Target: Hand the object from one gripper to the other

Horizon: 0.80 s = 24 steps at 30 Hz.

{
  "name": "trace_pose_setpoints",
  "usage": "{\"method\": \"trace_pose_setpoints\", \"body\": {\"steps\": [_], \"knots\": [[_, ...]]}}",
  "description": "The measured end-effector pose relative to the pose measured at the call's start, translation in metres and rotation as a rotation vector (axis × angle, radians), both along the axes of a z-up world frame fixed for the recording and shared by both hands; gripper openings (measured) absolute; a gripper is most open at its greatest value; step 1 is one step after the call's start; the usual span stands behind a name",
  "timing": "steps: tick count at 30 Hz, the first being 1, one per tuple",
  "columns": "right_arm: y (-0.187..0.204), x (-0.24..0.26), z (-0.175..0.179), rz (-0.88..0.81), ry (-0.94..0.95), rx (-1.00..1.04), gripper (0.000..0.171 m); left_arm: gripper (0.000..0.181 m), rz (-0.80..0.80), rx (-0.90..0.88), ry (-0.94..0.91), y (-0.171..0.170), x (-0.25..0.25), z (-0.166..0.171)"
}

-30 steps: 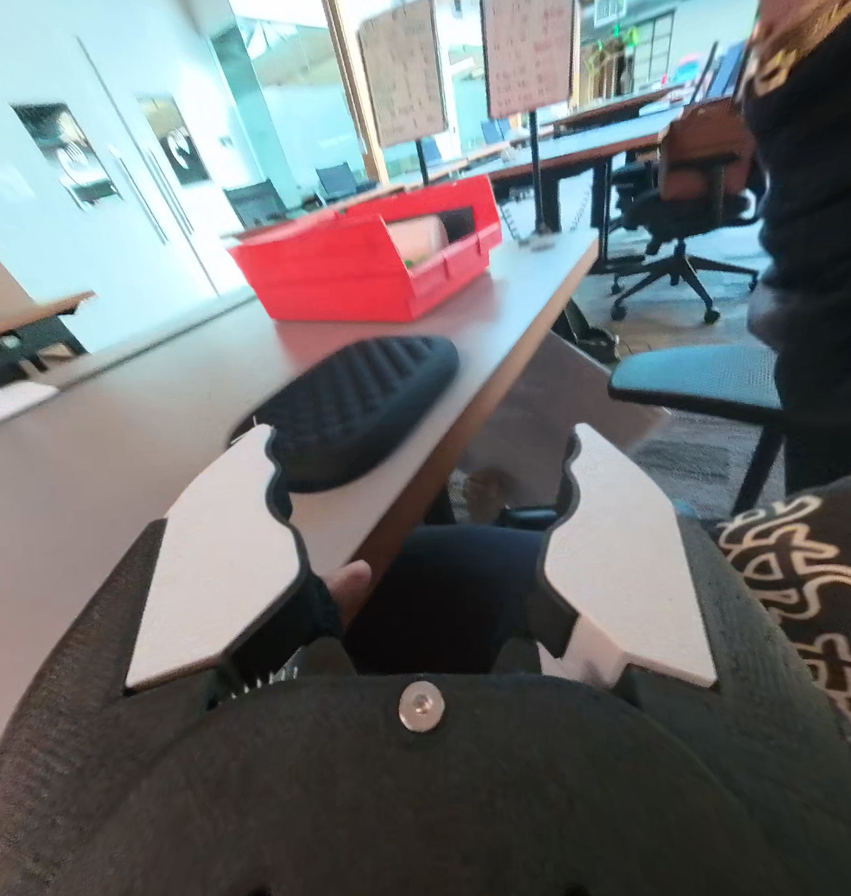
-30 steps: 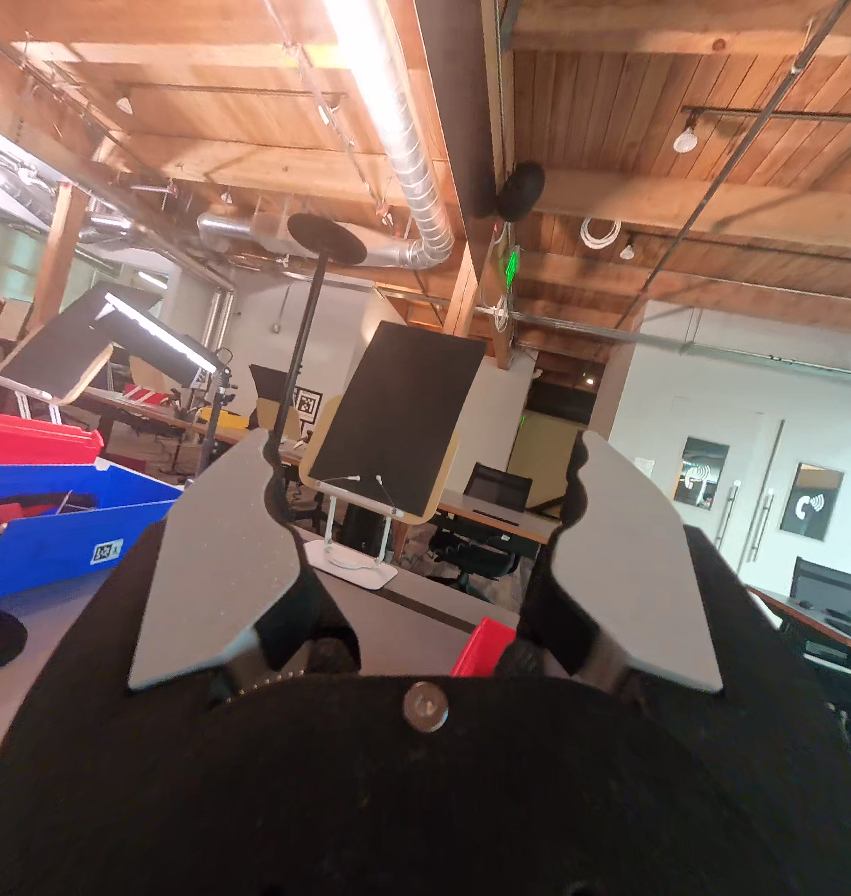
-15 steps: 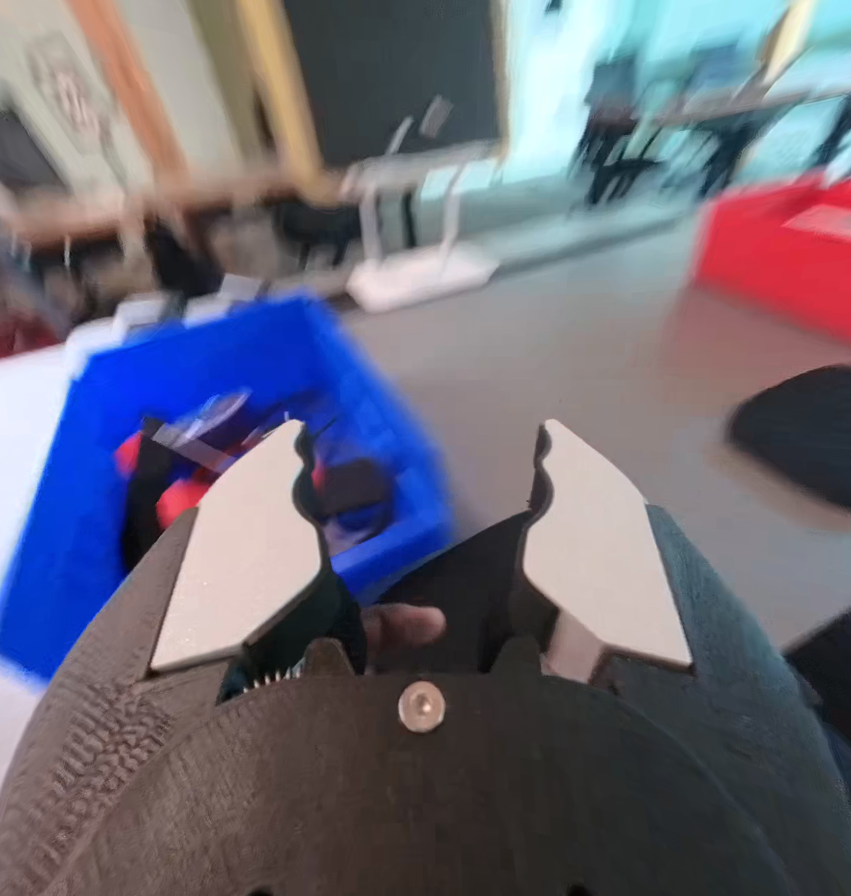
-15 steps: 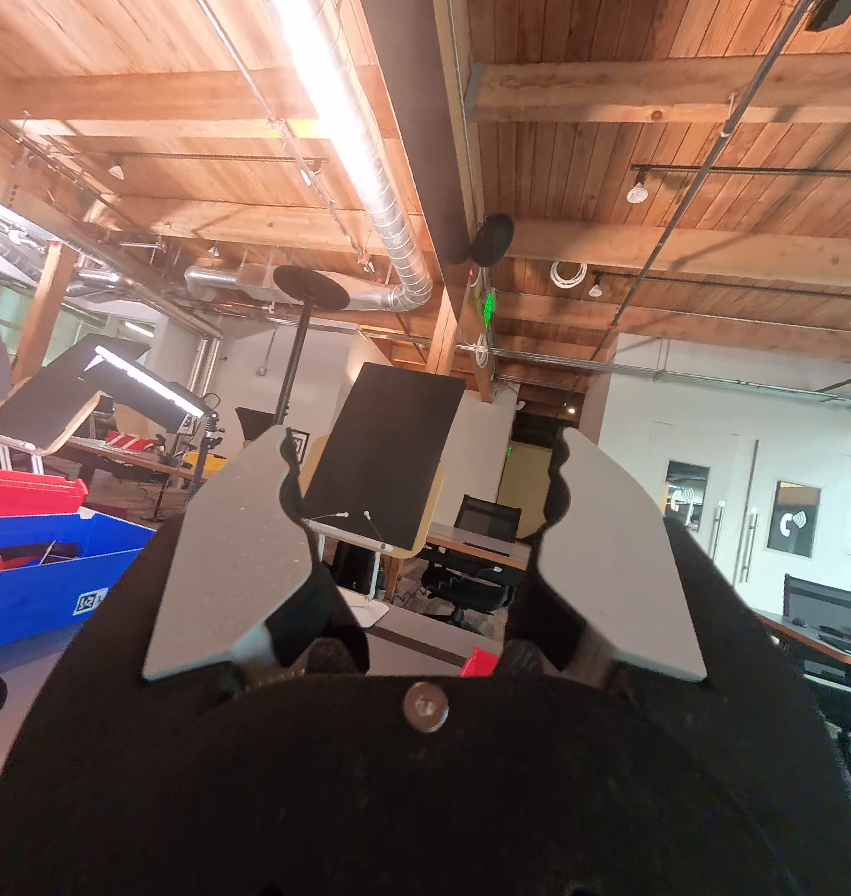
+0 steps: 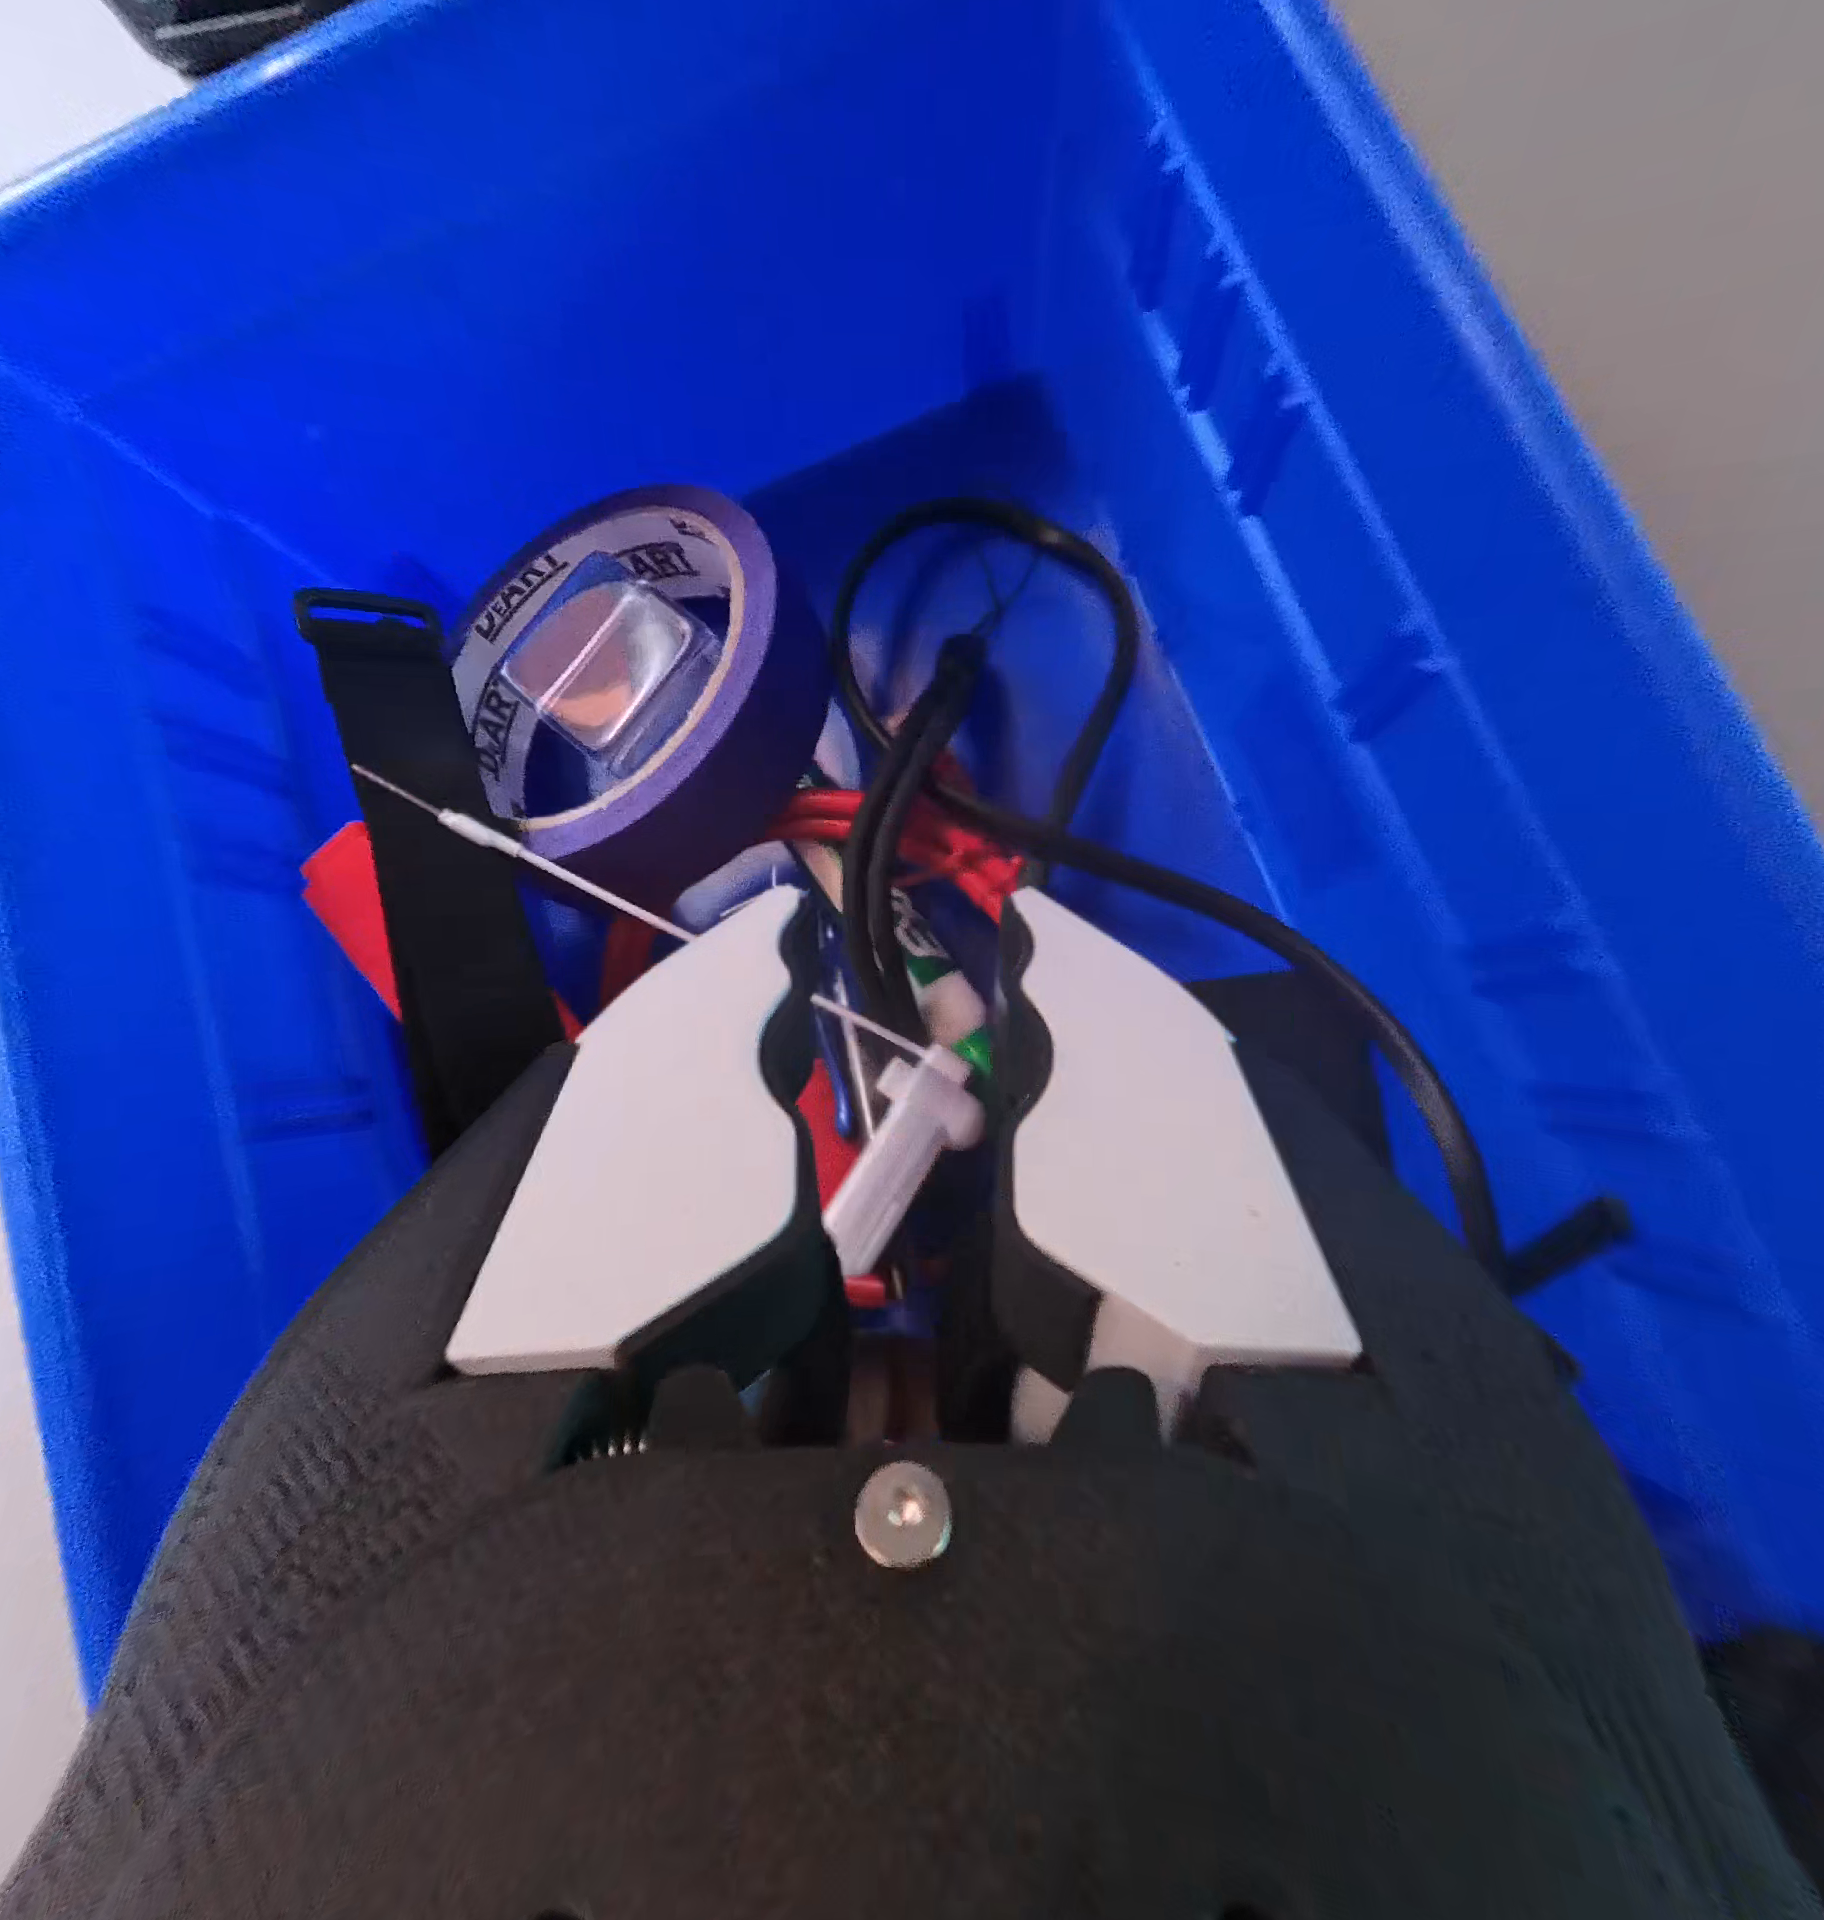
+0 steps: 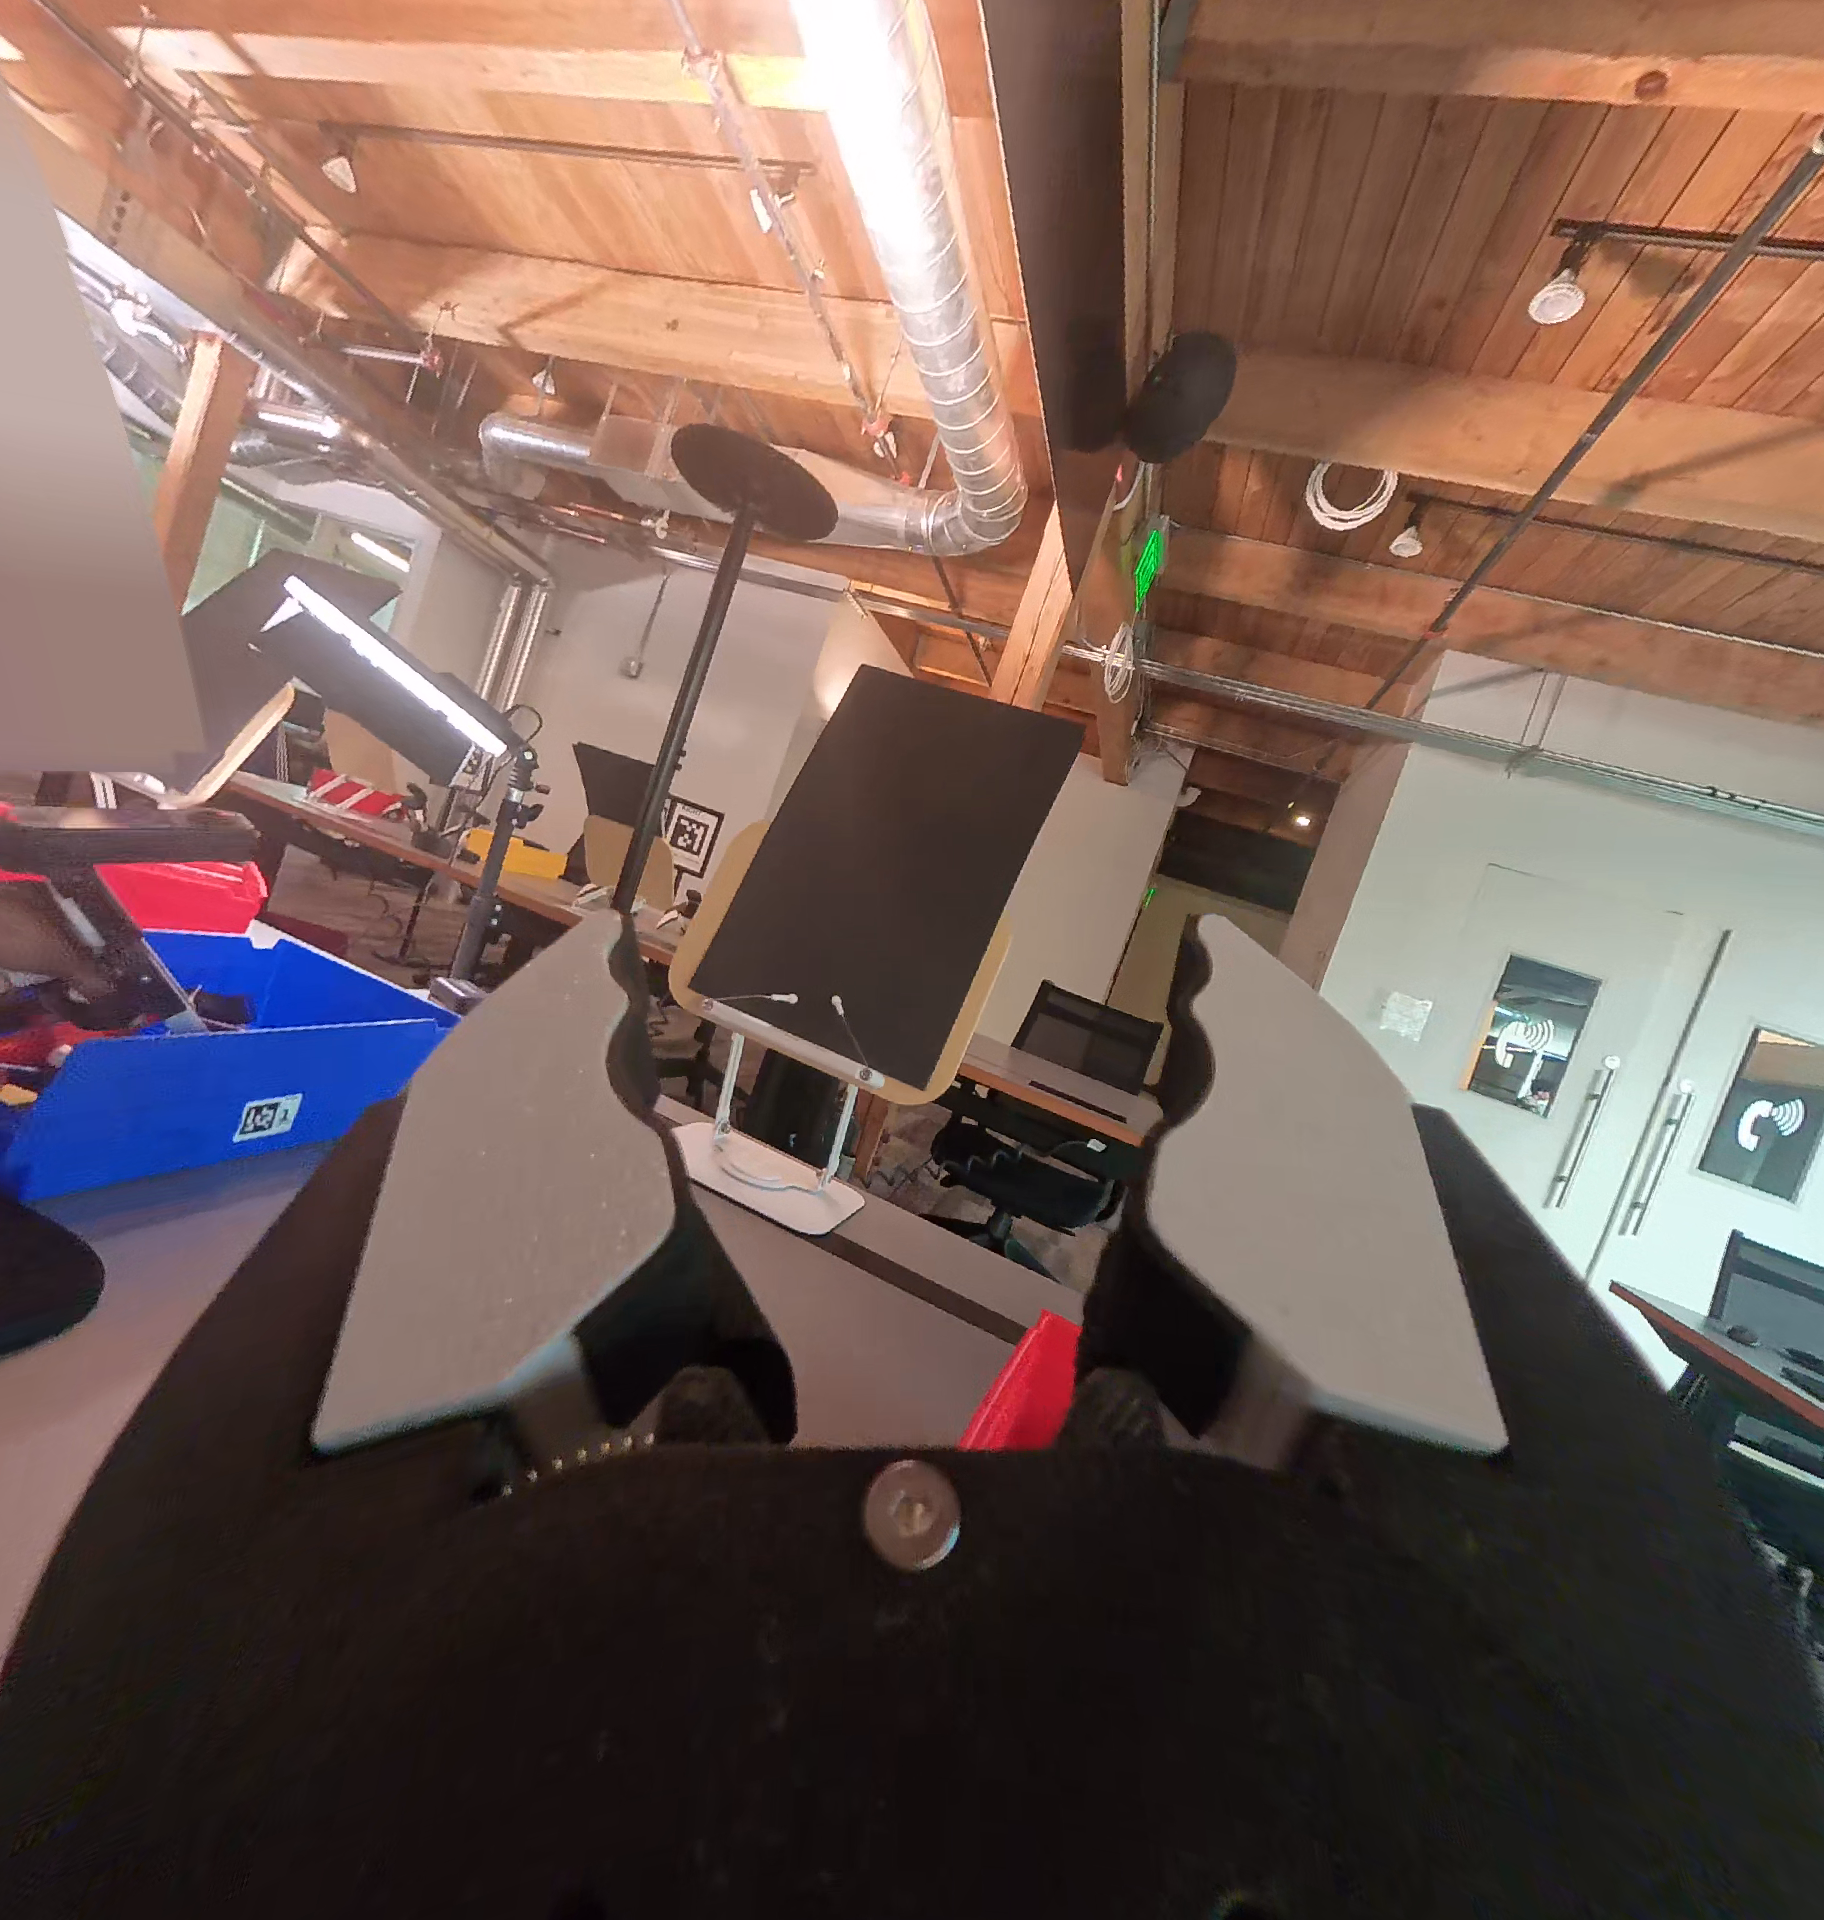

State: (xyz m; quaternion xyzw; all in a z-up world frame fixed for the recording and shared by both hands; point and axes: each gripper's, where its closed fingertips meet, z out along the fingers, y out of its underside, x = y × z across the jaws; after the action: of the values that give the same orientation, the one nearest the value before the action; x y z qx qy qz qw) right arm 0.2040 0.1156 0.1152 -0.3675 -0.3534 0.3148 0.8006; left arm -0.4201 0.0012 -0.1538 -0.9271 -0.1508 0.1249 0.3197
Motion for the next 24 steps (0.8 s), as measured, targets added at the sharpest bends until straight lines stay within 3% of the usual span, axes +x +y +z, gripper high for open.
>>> {"method": "trace_pose_setpoints", "body": {"steps": [6,10,16,24], "knots": [[0.002,0.001,-0.001,0.001,-0.006,-0.003,0.096,0.030,0.007,-0.157,-0.033,-0.003,-0.010,-0.029],[0.002,0.002,-0.001,0.003,0.001,-0.004,0.095,0.008,0.023,-0.150,-0.018,-0.002,-0.011,-0.027],[0.001,0.002,0.000,0.002,-0.002,0.000,0.095,0.006,-0.003,-0.022,0.133,0.007,-0.008,0.025],[-0.002,-0.004,-0.004,0.016,-0.029,0.005,0.094,0.005,-0.018,0.306,0.280,0.010,0.009,0.119]]}}
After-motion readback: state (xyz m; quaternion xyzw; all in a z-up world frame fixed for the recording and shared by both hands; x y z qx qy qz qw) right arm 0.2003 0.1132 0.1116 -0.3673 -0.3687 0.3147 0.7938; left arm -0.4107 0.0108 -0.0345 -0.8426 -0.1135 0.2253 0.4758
